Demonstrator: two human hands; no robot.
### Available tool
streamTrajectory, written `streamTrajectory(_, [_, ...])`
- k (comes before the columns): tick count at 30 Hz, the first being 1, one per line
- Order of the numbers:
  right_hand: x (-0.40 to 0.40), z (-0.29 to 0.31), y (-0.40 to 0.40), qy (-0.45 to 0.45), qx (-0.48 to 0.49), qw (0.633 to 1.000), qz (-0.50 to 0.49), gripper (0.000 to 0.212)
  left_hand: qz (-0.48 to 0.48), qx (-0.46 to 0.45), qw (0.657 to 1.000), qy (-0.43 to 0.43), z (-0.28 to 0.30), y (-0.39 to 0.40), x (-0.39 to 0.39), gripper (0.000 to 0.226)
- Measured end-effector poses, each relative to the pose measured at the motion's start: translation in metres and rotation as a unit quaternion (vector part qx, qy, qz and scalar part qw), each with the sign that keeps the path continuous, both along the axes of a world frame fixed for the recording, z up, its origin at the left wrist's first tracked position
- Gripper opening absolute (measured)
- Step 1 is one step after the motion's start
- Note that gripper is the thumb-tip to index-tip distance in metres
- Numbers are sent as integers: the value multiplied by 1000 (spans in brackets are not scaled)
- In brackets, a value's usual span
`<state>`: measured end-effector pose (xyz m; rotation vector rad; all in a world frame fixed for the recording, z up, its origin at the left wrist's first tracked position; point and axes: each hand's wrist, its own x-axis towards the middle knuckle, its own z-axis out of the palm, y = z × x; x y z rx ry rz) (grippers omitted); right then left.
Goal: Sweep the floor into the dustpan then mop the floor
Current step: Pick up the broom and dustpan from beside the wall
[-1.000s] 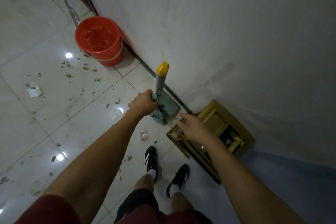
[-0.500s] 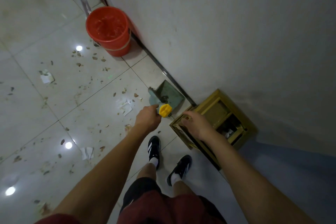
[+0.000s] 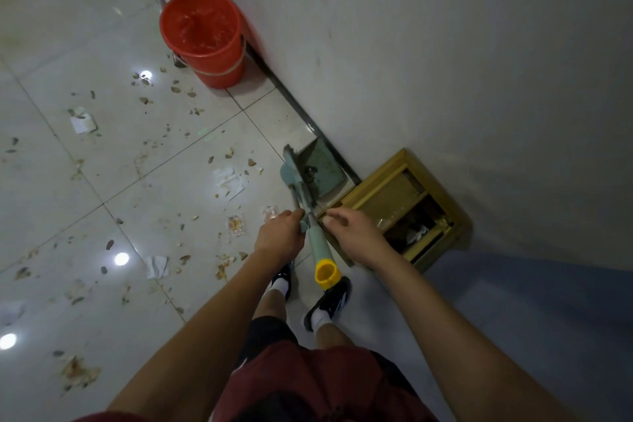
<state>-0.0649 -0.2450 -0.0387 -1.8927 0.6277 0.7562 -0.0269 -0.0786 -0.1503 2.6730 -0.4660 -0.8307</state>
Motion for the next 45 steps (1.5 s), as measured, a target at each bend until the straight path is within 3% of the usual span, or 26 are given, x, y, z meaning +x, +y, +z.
streamTrajectory(6, [-13, 6, 19, 77, 122, 983, -116, 25, -22, 9, 1000, 2, -6, 0, -20, 43])
streamTrajectory(10, [-23, 6, 23, 126, 139, 971, -148, 22, -34, 13, 999, 4, -6, -3, -35, 43])
streamTrajectory(13, [-32, 8, 27, 170, 190, 948, -189, 9, -37, 9, 999, 7, -5, -5, -44, 44])
streamTrajectory(17, [-38, 7, 31, 227, 217, 928, -203, 24, -31, 13, 999, 16, -6, -5, -50, 47])
streamTrajectory(21, [-40, 7, 35, 215, 190, 937, -201, 19, -31, 16, 999, 26, -5, -5, -51, 51])
streamTrajectory(27, [-47, 2, 41, 181, 125, 962, -160, 19, -37, 13, 999, 35, -3, -3, -55, 55])
streamTrajectory(35, [-57, -7, 41, 120, 20, 992, -31, 21, -71, 12, 997, 11, -4, 1, -56, 46])
streamTrajectory(40, [-51, -2, 43, 80, -64, 989, 106, 27, -47, 26, 998, -17, -1, 9, -54, 51])
streamTrajectory(45, [-39, -8, 38, 44, -114, 978, 167, 46, -18, 42, 998, -51, 15, 32, -36, 44])
